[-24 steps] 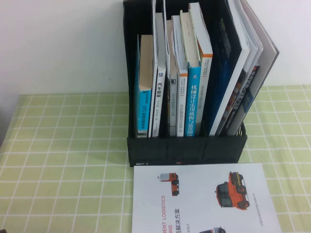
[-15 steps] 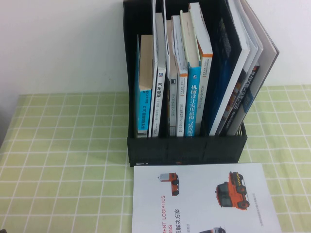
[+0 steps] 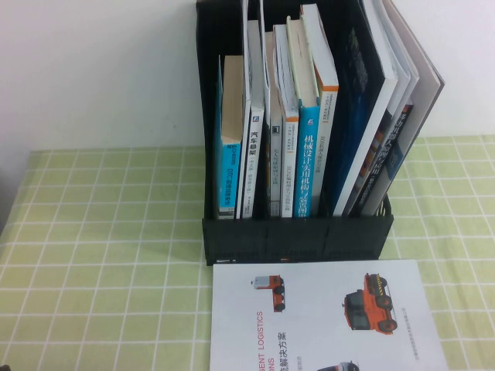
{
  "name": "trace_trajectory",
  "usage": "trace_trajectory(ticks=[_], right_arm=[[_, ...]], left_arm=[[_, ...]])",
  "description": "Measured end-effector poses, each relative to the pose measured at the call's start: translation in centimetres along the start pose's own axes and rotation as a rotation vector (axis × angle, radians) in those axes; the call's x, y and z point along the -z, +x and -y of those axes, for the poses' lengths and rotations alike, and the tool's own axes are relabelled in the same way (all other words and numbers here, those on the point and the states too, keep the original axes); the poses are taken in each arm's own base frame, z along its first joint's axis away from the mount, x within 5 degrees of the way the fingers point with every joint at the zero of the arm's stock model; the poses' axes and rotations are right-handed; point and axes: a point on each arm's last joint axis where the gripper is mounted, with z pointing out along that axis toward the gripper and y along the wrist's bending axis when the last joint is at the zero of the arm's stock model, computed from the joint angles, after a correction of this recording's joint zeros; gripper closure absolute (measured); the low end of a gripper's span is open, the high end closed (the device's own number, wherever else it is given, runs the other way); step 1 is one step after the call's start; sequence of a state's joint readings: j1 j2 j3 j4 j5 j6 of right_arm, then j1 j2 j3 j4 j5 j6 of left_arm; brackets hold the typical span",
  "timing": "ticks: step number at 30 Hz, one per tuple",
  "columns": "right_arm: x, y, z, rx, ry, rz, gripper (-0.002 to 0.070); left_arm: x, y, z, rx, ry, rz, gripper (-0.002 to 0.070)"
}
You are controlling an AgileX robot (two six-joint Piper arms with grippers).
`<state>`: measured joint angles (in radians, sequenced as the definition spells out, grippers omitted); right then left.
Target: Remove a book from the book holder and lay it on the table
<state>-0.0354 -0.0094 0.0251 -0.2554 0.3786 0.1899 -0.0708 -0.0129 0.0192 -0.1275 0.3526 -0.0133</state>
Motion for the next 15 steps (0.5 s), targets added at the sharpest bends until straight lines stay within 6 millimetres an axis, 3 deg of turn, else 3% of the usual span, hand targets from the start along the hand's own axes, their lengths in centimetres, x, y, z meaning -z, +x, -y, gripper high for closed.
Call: trace_trajectory(ticks=[10,15], right_arm=[[0.0,-0.02,0.0,0.0,0.0,0.002,0.0678],[0.0,-0.82,-0.19,0.0,-0.02,0.099,0.0678]], left_arm=[[0.0,0.0,0.0,0.0,0.0,0.0,0.0678],[-0.02,-0.16,0.0,0.0,0.0,0.022,0.0678]])
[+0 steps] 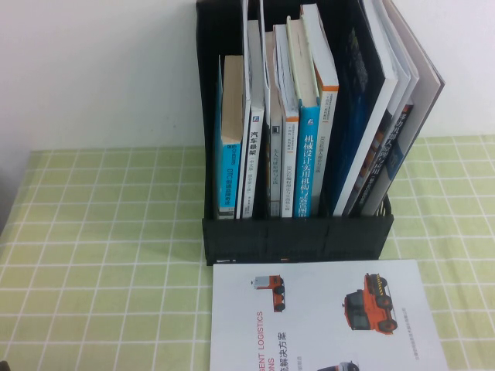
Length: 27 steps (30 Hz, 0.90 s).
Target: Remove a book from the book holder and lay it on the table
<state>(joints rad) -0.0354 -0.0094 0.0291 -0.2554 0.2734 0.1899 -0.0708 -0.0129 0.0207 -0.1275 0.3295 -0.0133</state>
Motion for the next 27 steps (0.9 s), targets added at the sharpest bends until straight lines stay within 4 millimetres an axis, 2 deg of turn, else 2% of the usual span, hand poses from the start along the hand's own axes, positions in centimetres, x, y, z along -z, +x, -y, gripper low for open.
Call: trace_trajectory(ticks=[6,11,16,19,22,25,27], right_arm=[[0.5,-2.8,-0.5,0.0,-0.061,0.319,0.0678],[1.0,-4.2,-0.8,0.0,-0.091,0.474,0.0678],[1.5,-5.0,-1.0,-0.011,-0.115,0.58,0.0678],[1.9,-5.5,-1.1,-0.029,-0.136,0.654,0.0678],[2.7,-6.4,-1.2,-0.131,-0.2,0.766,0.0678],[3.7,-7.8,-1.2,-0.245,-0.267,0.841,0.0678],[4.8,-9.6,-1.0,-0.3,-0.29,0.876,0.0678]], left_arm=[[0.1,-1.5,0.0,0.0,0.002,0.177,0.0678],[0.6,-3.4,0.0,0.028,0.01,0.393,0.0678],[1.0,-4.1,0.0,0.331,0.078,0.478,0.0678],[1.2,-4.5,-0.1,0.433,0.106,0.527,0.0678],[1.7,-5.3,-0.3,0.583,0.161,0.637,0.0678],[2.6,-6.2,-0.5,0.661,0.216,0.771,0.0678],[3.1,-7.1,-0.4,0.667,0.233,0.806,0.0678]])
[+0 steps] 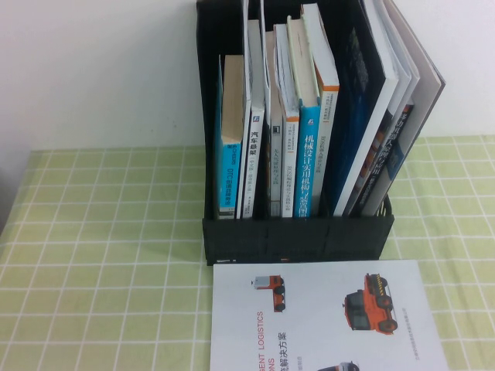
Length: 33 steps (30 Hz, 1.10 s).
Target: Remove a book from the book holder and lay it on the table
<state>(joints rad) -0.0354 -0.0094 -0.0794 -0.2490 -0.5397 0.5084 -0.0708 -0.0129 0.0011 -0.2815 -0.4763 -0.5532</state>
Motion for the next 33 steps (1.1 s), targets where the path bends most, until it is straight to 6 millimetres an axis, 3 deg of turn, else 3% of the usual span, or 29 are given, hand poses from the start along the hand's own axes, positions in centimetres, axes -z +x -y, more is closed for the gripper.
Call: trace_trajectory(ticks=[5,9,14,19,23,26,28,33], right_arm=[[-1.9,-5.6,-1.1,-0.05,0.034,0.027,0.0678],[-4.2,-7.6,-1.0,0.022,0.125,-0.116,0.0678],[-6.7,-5.5,1.1,0.059,0.349,-0.491,0.0678],[-6.5,-3.8,2.3,0.236,0.418,-0.726,0.0678],[-5.8,-2.6,2.1,0.106,0.431,-0.807,0.0678],[-5.3,-0.4,1.7,-0.033,0.396,-0.894,0.0678],[-5.2,1.2,1.4,-0.033,0.316,-0.971,0.0678],[-6.6,3.7,0.2,-0.088,0.104,-1.022,0.0678]], left_arm=[[-1.2,-2.7,3.7,-0.065,0.045,-0.023,0.0678],[-3.1,-4.0,6.3,-0.128,-0.02,-0.191,0.0678],[-6.4,-3.2,6.8,-0.224,-0.187,-0.493,0.0678],[-7.9,-1.6,5.6,-0.326,-0.26,-0.654,0.0678],[-8.2,-0.1,4.5,-0.369,-0.312,-0.81,0.0678],[-8.9,1.4,4.4,-0.371,-0.242,-0.914,0.0678],[-9.7,2.5,4.7,-0.371,-0.134,-0.97,0.0678],[-13.4,4.7,5.9,-0.38,0.178,-1.002,0.0678]])
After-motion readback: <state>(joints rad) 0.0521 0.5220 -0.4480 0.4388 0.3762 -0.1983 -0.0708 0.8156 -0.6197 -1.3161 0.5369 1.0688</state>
